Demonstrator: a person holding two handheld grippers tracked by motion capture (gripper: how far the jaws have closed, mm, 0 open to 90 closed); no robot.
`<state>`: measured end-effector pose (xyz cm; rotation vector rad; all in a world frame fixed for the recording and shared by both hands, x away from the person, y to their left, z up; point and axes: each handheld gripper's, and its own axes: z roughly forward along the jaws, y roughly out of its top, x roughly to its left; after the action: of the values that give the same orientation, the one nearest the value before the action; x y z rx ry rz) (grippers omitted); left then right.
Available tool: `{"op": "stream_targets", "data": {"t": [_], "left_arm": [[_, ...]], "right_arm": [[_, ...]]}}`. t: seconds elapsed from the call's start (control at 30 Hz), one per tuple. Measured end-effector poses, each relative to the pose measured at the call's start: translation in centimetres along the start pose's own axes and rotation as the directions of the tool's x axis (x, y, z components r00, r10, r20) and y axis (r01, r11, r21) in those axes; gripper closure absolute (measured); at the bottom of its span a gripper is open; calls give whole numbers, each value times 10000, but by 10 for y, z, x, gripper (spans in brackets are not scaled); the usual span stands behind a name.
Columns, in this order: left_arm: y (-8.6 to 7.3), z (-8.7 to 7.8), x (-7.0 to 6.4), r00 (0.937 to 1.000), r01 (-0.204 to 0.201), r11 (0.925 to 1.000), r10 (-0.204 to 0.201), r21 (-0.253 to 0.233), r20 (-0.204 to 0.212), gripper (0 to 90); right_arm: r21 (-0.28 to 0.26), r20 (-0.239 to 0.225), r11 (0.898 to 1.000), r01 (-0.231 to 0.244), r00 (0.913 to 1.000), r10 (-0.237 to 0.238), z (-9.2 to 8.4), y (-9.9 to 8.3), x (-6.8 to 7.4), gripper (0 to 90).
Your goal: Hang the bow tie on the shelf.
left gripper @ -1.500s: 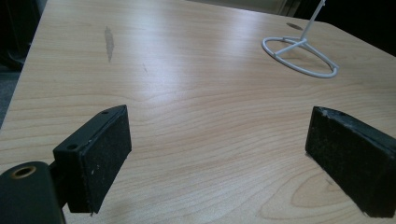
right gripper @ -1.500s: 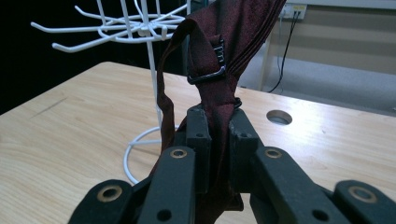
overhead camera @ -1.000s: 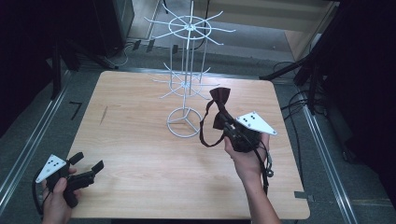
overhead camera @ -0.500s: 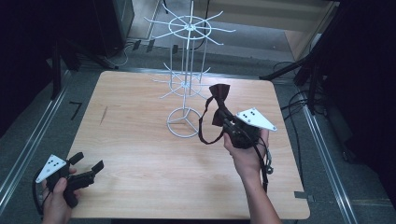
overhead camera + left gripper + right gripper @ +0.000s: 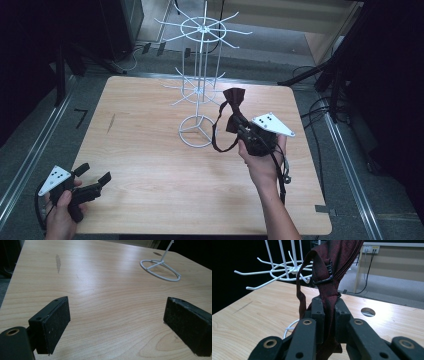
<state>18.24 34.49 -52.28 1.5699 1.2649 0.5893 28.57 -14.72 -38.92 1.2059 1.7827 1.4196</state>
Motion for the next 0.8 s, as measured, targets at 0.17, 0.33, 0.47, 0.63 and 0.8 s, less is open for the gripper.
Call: {"op": "stream_targets", "data": {"t": [0.17, 0.33, 0.47, 0.63, 0.8], "left_arm": [[0, 0, 0, 10000, 9, 10000, -9, 0, 0, 76], [0, 0, 0, 10000, 16, 10000, -16, -1, -1, 76], [0, 0, 0, 10000, 21, 10000, -21, -6, -3, 76], [0, 0, 0, 10000, 35, 10000, -35, -16, -5, 76], [0, 0, 0, 10000, 17, 10000, -17, -11, -7, 76]], "right_arm": [[-11, -4, 10000, 4, 10000, -4, 2, 2, 1, 825], [38, -4, 10000, 4, 10000, -4, 5, 3, 1, 825], [96, 12, 10000, -2, 10000, 2, 8, 3, 0, 824], [243, 79, 9997, -69, 9999, 67, 13, 1, -1, 822], [342, 132, 9994, -82, 9999, 77, 18, -2, -1, 822]]}}
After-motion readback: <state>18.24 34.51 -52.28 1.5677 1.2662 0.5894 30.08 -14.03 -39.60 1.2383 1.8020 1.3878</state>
